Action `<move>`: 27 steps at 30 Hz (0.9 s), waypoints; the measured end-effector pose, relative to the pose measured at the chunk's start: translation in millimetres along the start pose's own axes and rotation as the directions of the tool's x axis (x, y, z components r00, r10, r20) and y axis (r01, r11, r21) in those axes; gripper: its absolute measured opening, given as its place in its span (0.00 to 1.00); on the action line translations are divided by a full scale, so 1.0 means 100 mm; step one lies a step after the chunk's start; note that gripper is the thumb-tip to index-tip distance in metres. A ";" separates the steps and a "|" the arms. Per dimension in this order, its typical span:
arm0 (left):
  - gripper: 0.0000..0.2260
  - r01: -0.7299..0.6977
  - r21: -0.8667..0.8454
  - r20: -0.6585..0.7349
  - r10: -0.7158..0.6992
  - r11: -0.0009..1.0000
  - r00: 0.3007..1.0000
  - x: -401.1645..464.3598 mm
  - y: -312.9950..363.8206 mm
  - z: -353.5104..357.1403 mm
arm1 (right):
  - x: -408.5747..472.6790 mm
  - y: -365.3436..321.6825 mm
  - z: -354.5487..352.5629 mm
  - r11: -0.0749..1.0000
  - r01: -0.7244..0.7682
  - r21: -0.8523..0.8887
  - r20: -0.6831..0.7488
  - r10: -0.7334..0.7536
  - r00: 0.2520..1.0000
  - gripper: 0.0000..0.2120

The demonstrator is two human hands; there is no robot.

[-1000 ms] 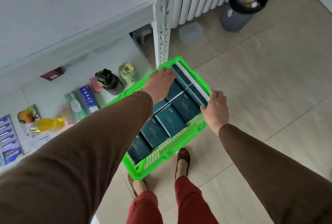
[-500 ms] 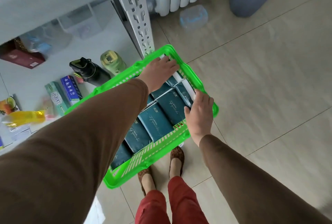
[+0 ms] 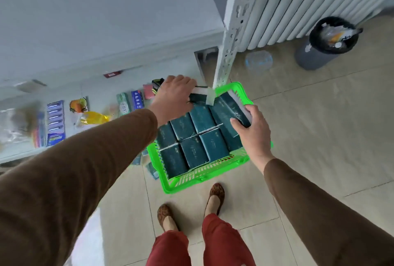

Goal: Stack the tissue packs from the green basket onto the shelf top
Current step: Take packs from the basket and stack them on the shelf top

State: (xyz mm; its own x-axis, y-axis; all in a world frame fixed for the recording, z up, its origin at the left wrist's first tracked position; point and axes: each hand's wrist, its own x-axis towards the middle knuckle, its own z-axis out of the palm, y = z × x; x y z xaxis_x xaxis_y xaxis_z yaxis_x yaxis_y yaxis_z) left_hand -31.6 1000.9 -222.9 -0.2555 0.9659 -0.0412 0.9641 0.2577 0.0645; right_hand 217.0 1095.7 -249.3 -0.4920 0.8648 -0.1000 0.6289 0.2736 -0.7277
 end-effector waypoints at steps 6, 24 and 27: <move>0.26 0.286 -0.049 -0.108 -0.290 0.957 0.951 -1.78 -1.19 -1.02 | -0.54 -1.66 0.49 0.942 0.309 0.132 0.265 -0.333 0.905 0.28; 0.25 0.677 -0.041 -0.289 -0.657 0.735 0.696 -5.99 -4.89 -2.55 | -2.32 -5.90 3.53 0.770 0.460 0.443 0.417 -0.631 0.654 0.23; 0.25 0.702 -0.039 -0.302 -0.678 0.711 0.670 -6.17 -5.54 -2.60 | -2.22 -6.38 4.05 0.768 0.448 0.458 0.407 -0.629 0.662 0.23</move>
State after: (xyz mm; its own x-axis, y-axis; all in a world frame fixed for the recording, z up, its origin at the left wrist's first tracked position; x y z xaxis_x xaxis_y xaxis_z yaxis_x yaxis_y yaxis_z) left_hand -426.5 268.0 26.0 -0.8471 0.4791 0.2301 0.5031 0.8624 0.0563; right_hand -319.0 558.8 -37.8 -0.9665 0.2292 0.1154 -0.0131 0.4052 -0.9141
